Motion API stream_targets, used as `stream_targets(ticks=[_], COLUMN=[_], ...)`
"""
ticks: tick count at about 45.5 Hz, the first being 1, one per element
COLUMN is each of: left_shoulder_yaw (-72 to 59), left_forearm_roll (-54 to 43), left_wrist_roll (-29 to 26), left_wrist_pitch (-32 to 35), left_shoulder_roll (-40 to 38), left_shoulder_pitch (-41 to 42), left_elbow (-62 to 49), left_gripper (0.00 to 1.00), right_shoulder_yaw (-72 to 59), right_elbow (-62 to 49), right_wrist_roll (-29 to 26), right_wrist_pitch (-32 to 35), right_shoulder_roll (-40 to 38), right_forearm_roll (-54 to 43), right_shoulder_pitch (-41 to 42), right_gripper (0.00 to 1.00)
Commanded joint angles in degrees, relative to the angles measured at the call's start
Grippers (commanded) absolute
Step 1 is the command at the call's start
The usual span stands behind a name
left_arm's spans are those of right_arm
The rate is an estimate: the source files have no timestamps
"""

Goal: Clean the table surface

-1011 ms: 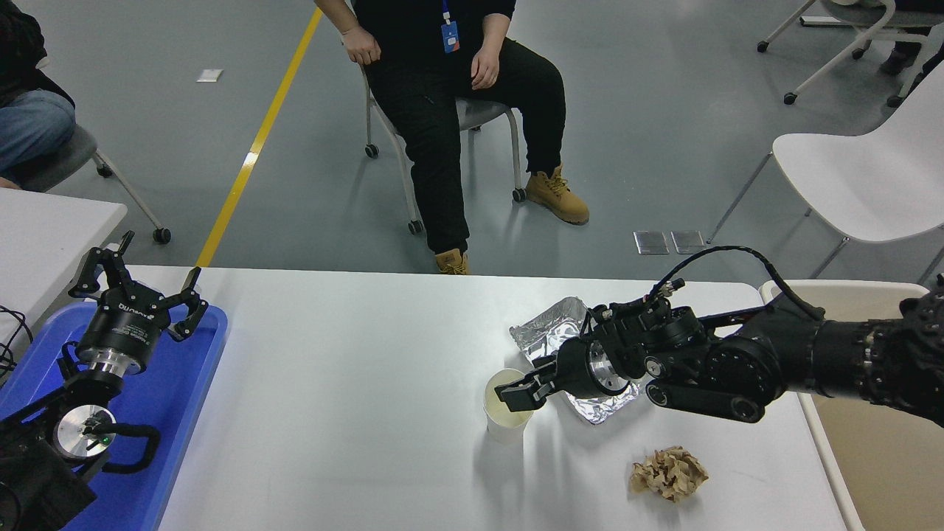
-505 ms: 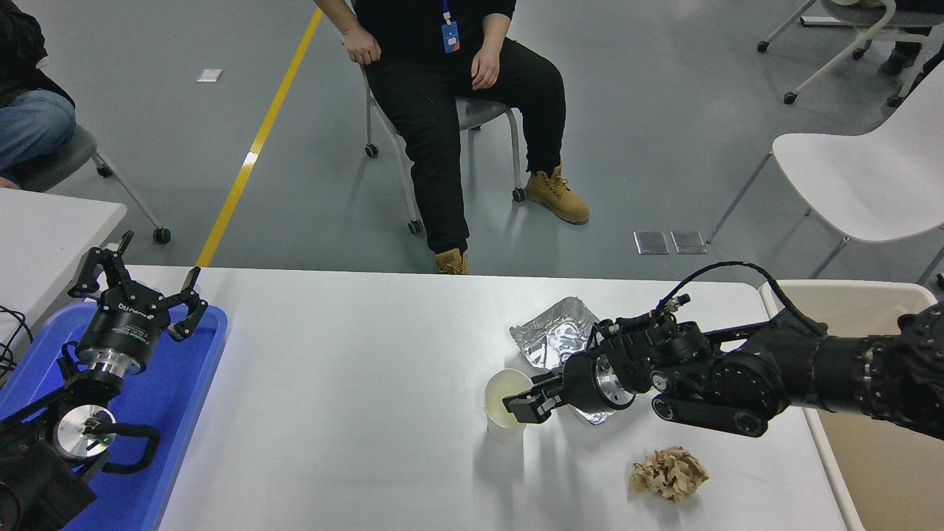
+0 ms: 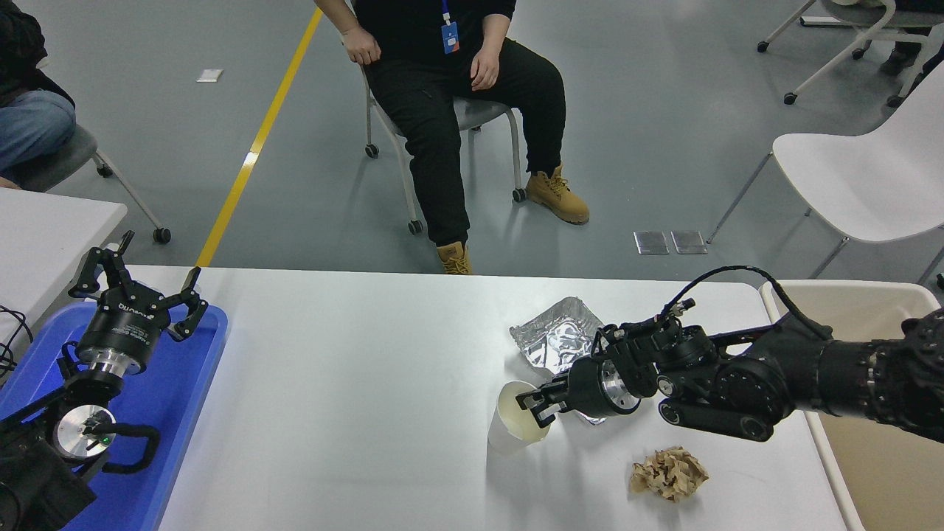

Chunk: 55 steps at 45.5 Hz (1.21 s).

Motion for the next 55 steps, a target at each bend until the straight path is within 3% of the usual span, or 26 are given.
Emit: stream_targets(ticks=[1,19,29,45,55], left_shoulder_yaw=[0.00,0.00,0.00,0.00,0.00], left_forearm_roll=[-0.03,-0.03,-0.03,-0.03,-0.03], left_wrist_roll=[-0.05,0.04,-0.05,0.04,-0.05], left_wrist_pitch=[0.00,0.00,0.00,0.00,0.00], left_shoulder_roll=[0.01,0.01,0.01,0.01,0.01], left_shoulder_pitch=[0.00,0.00,0.00,0.00,0.00], left_elbow=[0.00,0.00,0.00,0.00,0.00], left_gripper=[1.00,1.00,1.00,1.00,1.00], right_shoulder_yaw=[-0.38,4.10,7.97,10.52,16.58], right_elbow=[-0.07,-0.25,1.51,4.85,4.50], right_wrist_roll=[0.76,2.52,4.01,6.65,6.74], right_wrist_pitch=[-0.05,-0.22,1.53,8.73,13.92], right_shoulder_roll=[-0.14,-3.47,-8.92,-17.80,-22.72], right_forearm_roll=[-0.28,1.74,10.08,22.13,24.33], right_shoulder_pitch=[-0.06,2.13,6.43,13.12,14.61], right_gripper=[0.00,0.00,0.00,0.00,0.00])
